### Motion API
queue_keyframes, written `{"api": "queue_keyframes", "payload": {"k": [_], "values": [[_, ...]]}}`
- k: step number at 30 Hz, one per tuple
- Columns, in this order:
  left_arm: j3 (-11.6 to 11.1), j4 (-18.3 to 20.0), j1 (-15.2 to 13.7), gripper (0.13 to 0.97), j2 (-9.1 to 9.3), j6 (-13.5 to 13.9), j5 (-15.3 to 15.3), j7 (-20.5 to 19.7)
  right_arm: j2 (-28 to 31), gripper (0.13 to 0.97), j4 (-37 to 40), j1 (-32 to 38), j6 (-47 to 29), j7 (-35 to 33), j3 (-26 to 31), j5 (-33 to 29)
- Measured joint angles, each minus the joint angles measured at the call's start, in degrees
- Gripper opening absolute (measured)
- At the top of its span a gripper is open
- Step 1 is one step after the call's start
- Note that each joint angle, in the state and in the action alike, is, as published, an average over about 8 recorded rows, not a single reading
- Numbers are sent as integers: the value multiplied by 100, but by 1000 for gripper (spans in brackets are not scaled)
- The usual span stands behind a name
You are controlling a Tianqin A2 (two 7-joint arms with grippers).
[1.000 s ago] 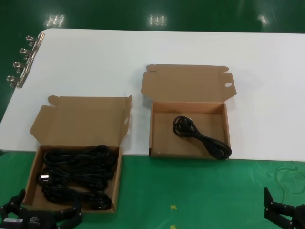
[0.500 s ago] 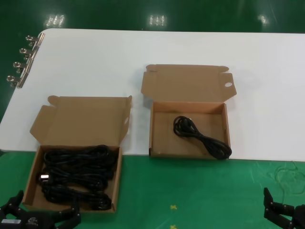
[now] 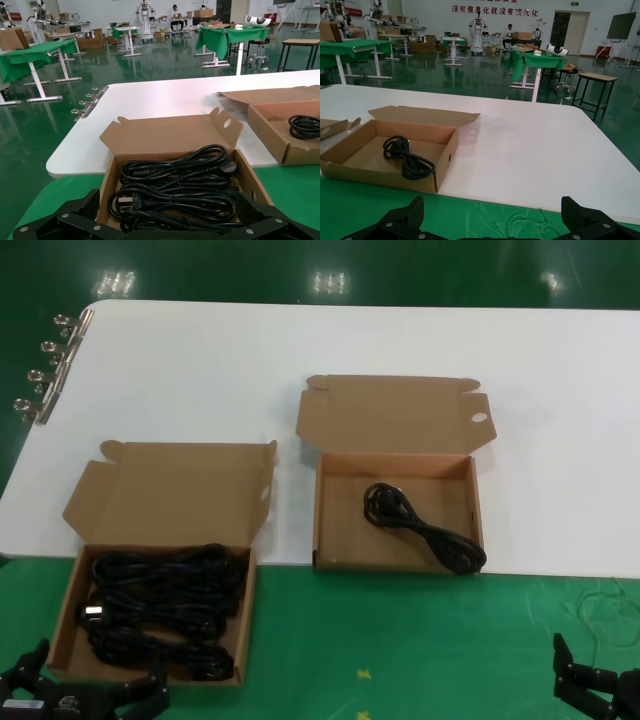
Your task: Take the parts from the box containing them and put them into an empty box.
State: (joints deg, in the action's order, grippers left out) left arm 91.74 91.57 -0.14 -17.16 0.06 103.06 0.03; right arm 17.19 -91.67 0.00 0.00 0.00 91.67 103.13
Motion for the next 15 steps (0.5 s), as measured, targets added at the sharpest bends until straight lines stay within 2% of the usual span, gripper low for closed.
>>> {"api": "queue_keyframes", "payload": {"k": [15], "values": [[0, 0, 0, 966, 0, 0, 0, 0, 0, 966, 0, 0, 0, 0, 0, 0]]}}
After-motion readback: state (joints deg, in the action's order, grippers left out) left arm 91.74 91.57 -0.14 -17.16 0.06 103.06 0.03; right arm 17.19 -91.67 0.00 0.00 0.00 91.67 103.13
